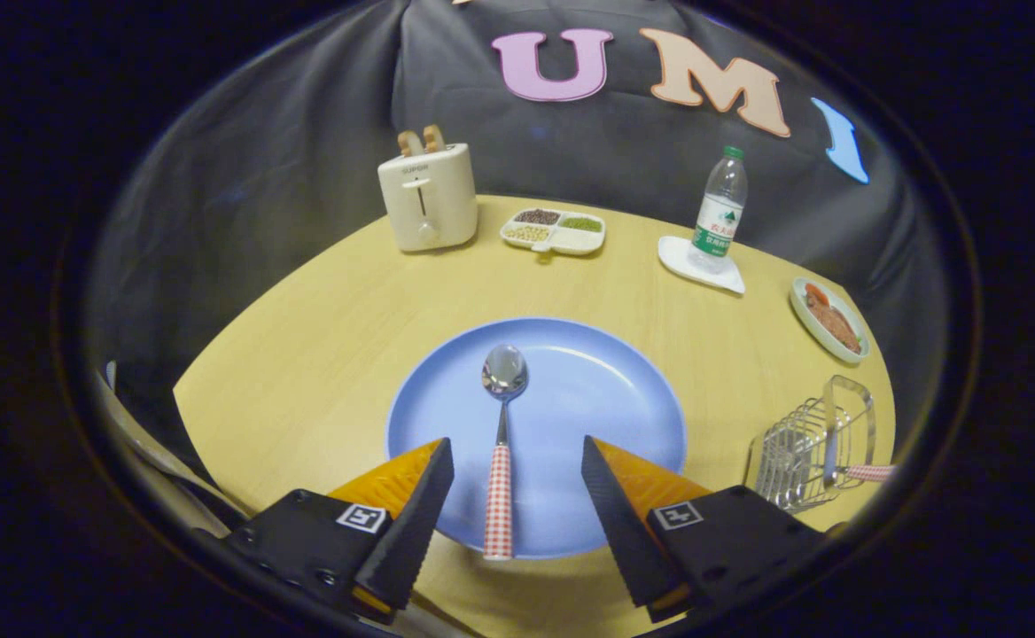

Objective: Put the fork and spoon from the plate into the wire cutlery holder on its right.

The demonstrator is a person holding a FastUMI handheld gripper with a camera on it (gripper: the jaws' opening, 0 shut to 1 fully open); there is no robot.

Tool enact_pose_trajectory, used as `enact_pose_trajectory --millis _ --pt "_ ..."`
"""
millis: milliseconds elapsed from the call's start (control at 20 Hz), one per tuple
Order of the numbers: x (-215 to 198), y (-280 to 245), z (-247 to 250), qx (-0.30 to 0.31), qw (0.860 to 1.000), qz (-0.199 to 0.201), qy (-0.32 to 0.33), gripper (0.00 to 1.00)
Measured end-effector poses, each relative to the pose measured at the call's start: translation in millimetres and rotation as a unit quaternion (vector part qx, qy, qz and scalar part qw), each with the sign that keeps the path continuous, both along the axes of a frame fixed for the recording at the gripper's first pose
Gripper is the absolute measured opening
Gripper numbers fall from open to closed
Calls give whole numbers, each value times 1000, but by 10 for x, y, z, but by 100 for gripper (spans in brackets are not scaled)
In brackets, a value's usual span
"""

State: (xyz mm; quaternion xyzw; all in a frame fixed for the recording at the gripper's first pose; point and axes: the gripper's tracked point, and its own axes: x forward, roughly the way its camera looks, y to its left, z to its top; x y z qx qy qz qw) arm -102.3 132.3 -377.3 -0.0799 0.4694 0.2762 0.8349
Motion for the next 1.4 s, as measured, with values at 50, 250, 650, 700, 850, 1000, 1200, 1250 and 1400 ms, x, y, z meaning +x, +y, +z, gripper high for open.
enact_pose_trajectory --millis 50,250,650,700,850,1000,1200,1250,1400 --pt "-4 25 -24 -3 1000 2 2 82" --pt "-54 54 -165 -22 1000 12 17 58" --pt "-3 1 -316 -53 998 21 13 18" --pt "-1 -18 -272 -54 998 24 13 16" --pt "-65 24 -186 -42 998 44 26 14" --pt "-19 -37 -99 -67 995 75 18 14" --pt "101 -15 131 -63 993 96 8 14" --pt "131 -13 182 -60 993 100 5 14" --pt "156 -86 219 -69 992 109 16 13"
